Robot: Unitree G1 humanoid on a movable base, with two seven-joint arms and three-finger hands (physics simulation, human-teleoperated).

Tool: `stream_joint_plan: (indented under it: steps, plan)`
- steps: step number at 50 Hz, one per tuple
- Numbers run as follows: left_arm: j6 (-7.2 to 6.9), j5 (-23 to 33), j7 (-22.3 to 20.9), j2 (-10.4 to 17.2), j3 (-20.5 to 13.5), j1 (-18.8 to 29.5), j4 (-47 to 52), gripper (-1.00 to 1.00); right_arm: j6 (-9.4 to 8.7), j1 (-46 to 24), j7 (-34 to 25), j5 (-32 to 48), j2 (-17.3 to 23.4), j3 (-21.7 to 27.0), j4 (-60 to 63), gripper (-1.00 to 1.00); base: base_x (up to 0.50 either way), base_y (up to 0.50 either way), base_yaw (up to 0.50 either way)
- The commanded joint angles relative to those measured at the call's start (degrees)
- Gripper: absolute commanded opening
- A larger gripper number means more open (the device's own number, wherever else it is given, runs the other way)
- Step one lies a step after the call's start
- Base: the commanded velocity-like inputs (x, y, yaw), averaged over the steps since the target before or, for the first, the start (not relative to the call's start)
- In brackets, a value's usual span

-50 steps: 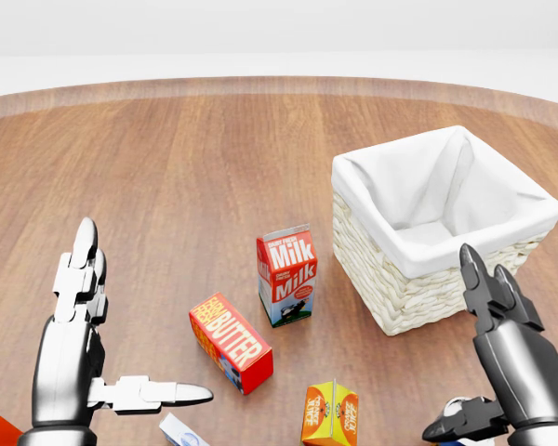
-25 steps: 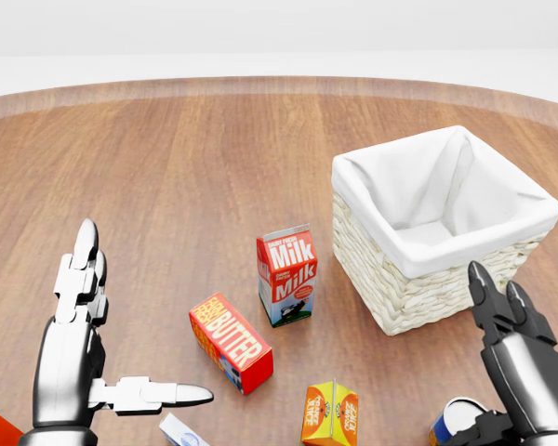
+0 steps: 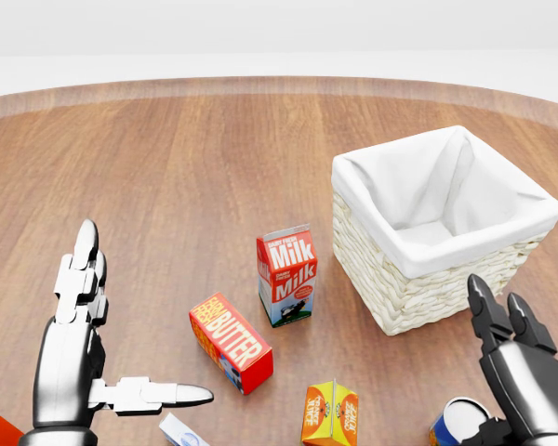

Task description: Pick up the alphabet soup and the tomato sauce, and put them in the basket.

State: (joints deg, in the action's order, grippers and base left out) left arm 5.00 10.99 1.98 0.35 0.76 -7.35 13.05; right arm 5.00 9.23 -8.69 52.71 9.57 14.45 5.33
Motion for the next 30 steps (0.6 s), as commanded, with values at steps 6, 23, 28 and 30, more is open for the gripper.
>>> stream_joint_plan:
  steps: [6,23,28,30]
  plan:
    - [0.0,-0.1,0.0,0.1,0.0,0.0,-0.2,1.0,0.0,-0.1,0.8,1.8,0.8,-0.2,-2.5,1.0,0.0,0.0,0.0]
    - [0.0,0.0,0.0,0.1,0.0,0.1,0.1,1.0,0.0,-0.1,2.2,5.8,1.3,0.2,-1.7,1.0,0.0,0.0,0.0]
    - [0.0,0.0,0.0,0.0,0.1,0.0,0.3,1.0,0.0,0.0,3.0,6.8,1.2,0.1,-1.2,1.0,0.0,0.0,0.0]
    - [0.0,0.0,0.0,0.0,0.1,0.0,0.1,1.0,0.0,0.1,3.1,7.1,1.2,0.0,-1.1,1.0,0.0,0.0,0.0]
